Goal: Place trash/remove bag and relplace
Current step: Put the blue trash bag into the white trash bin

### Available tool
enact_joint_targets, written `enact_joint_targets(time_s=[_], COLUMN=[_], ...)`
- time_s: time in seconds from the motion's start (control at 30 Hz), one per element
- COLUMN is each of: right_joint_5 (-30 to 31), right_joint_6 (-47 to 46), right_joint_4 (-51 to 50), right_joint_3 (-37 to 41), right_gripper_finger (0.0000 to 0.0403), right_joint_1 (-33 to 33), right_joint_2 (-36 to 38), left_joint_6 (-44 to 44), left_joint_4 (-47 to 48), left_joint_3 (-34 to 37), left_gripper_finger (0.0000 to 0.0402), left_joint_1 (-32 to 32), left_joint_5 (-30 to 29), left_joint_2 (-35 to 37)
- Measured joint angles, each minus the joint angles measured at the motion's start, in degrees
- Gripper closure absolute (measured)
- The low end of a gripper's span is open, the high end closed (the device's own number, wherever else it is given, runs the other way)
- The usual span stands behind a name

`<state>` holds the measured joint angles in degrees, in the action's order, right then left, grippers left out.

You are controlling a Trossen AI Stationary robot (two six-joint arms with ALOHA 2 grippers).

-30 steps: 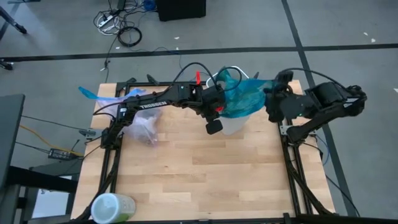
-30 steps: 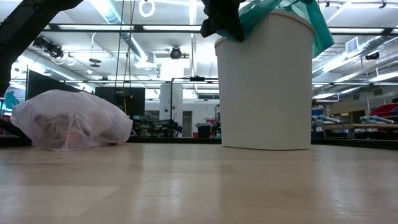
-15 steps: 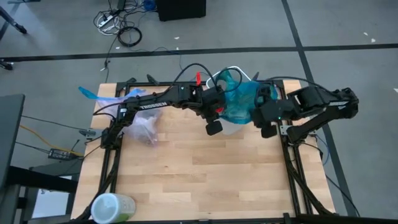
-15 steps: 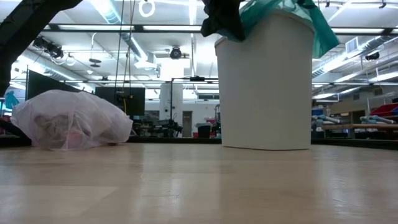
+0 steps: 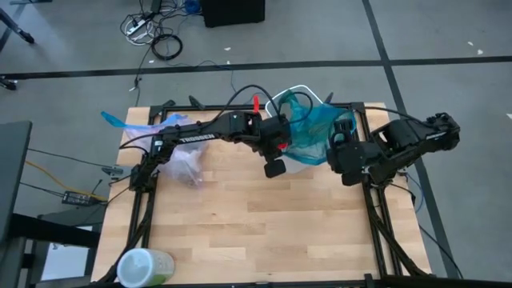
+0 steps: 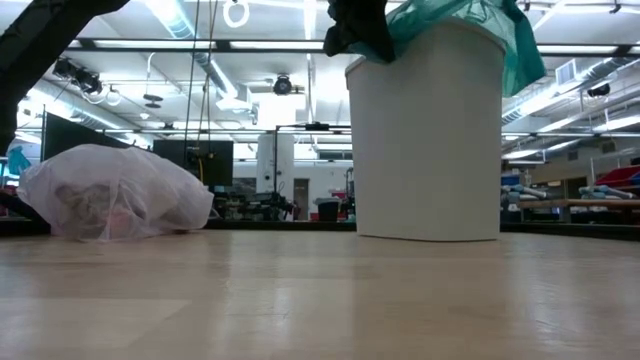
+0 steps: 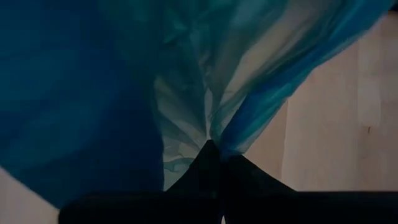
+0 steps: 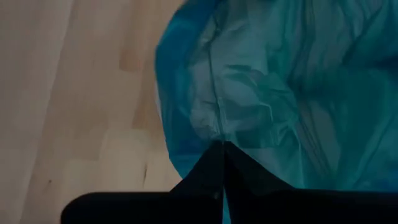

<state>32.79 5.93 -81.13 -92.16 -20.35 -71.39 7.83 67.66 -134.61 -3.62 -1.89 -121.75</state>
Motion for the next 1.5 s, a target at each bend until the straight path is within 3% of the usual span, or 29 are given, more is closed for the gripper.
enact_joint_targets(time_s=[0.17, 0.43, 0.8, 1.03, 1.33, 1.5], right_joint_5=[0.0, -1.0, -0.2, -1.2, -1.1, -6.3], right_joint_6=[-1.8, -2.4, -1.8, -1.2, -1.7, -3.1], right_joint_4=[0.1, 3.0, 7.0, 8.6, 9.7, 9.1], right_joint_3=[0.9, 8.6, 15.2, 14.2, 10.9, 10.7], right_gripper_finger=[0.0403, 0.0403, 0.0403, 0.0403, 0.0401, 0.0369], right_joint_1=[-0.5, 0.6, 5.0, 6.7, 6.9, 6.9], right_joint_2=[0.2, 0.1, 0.4, 1.1, 4.0, 7.0], left_joint_6=[0.0, -0.1, -2.8, -3.2, -6.4, -9.0], left_joint_4=[-0.1, -0.9, -2.4, -4.9, -5.0, -5.0], left_joint_3=[0.0, 0.9, 6.7, 9.1, 5.3, 4.8], left_gripper_finger=[0.0398, 0.0398, 0.0398, 0.0398, 0.0398, 0.0377], left_joint_1=[0.0, 0.0, -0.1, -0.1, -0.1, 0.0], left_joint_5=[-0.1, -1.9, -9.5, -11.8, -11.5, -11.4], left_joint_2=[0.0, -0.7, -0.7, -0.7, -0.7, -0.7])
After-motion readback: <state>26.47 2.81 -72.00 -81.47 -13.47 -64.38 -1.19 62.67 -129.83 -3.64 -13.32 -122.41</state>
